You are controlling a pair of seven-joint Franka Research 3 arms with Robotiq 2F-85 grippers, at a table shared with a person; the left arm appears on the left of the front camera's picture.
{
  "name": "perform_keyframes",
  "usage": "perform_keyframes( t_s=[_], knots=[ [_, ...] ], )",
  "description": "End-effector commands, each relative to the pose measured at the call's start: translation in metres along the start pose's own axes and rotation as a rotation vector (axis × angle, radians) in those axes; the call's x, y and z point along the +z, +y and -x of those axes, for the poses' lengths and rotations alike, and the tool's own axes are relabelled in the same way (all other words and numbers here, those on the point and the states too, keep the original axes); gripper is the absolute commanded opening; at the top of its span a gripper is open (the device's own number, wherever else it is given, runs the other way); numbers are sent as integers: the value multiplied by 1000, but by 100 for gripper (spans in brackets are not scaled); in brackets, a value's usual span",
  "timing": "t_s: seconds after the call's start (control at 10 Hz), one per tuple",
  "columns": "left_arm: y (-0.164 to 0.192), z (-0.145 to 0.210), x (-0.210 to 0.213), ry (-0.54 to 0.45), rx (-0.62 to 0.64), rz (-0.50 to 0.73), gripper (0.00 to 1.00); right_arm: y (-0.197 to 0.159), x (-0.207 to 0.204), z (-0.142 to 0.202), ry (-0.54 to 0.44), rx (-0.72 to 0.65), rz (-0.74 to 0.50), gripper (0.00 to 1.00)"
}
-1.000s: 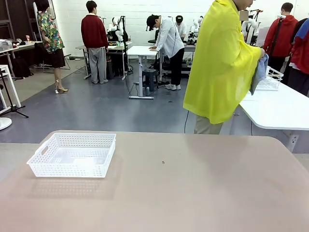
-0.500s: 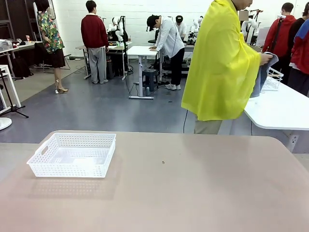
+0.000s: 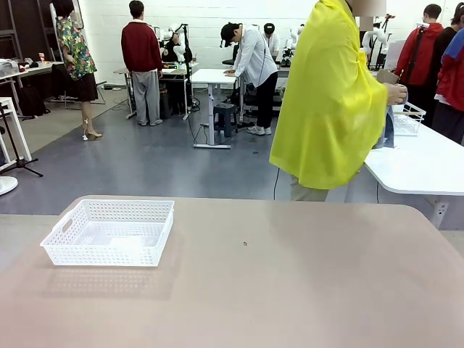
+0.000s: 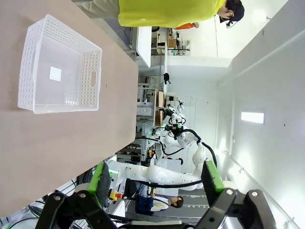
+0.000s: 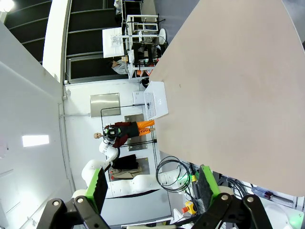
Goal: Clean and organize the cups into the basket.
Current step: Pick up the Organizing basket and move it to the center of the table, then pick up the Reusable plastic cup from the right side of the table and place it inside the Organizing basket.
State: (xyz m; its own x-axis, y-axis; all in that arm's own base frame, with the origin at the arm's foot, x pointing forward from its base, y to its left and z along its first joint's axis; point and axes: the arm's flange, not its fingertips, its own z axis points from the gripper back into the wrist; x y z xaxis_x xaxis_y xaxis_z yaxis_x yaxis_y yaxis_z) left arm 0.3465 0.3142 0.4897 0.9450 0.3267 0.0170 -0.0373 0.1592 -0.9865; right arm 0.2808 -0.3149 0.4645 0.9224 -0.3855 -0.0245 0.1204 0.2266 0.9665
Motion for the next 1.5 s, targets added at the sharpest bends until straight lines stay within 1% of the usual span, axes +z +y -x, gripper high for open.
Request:
perform_keyframes(
  t_s=[0.0, 1.4],
  knots=[
    [-2, 5, -2, -10, 11, -8, 100, -1, 0, 2, 7, -9, 3, 100],
    [-2, 5, -2, -10, 11, -8, 100, -1, 0, 2, 7, -9, 3, 100]
  ],
)
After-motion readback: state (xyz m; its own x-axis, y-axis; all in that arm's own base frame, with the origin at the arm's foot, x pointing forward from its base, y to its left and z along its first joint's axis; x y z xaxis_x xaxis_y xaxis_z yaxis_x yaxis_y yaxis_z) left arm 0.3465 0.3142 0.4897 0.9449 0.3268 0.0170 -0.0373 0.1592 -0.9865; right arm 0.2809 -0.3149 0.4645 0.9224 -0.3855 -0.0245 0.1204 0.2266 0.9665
